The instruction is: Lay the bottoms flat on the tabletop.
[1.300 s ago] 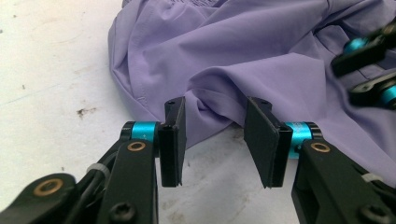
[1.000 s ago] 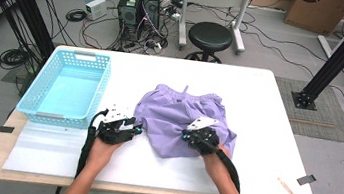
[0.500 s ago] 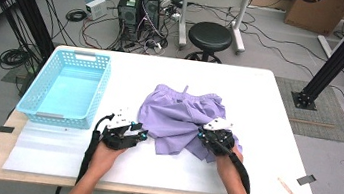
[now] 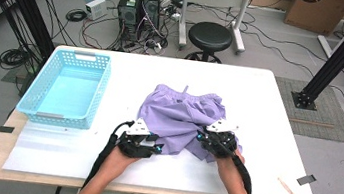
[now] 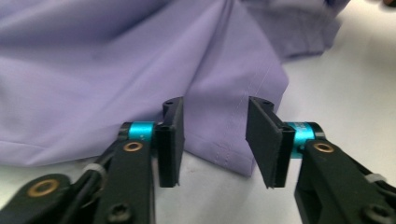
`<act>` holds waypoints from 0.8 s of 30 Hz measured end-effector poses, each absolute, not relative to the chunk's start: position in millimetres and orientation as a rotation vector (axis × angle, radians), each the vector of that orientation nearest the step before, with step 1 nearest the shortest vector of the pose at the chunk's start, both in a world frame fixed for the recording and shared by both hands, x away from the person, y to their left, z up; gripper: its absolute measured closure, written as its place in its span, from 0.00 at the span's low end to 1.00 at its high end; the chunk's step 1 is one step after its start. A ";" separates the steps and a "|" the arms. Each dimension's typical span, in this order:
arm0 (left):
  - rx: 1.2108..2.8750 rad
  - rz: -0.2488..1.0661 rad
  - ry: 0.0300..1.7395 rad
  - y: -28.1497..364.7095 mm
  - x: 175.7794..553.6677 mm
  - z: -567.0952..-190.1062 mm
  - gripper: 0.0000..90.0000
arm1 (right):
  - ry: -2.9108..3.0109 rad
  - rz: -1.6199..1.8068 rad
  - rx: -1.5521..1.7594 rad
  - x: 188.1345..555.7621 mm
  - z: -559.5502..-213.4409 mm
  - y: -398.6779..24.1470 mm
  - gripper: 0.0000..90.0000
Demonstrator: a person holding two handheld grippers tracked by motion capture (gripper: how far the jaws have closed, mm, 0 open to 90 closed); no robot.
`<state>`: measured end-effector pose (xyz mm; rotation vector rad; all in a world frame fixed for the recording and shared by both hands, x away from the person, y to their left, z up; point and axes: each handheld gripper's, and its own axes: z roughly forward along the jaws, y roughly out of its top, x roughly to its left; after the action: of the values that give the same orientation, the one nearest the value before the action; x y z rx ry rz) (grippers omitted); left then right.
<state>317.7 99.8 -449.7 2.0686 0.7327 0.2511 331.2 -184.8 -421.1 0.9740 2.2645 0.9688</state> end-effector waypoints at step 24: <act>2.152 0.258 0.764 162.6 298.1 -446.8 0.98 | 2.279 0.971 0.998 327.1 -424.8 -196.1 0.78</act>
<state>298.1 162.6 -446.8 2.1520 0.7642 0.2577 327.1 -196.1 -424.8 0.9981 2.2791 0.9708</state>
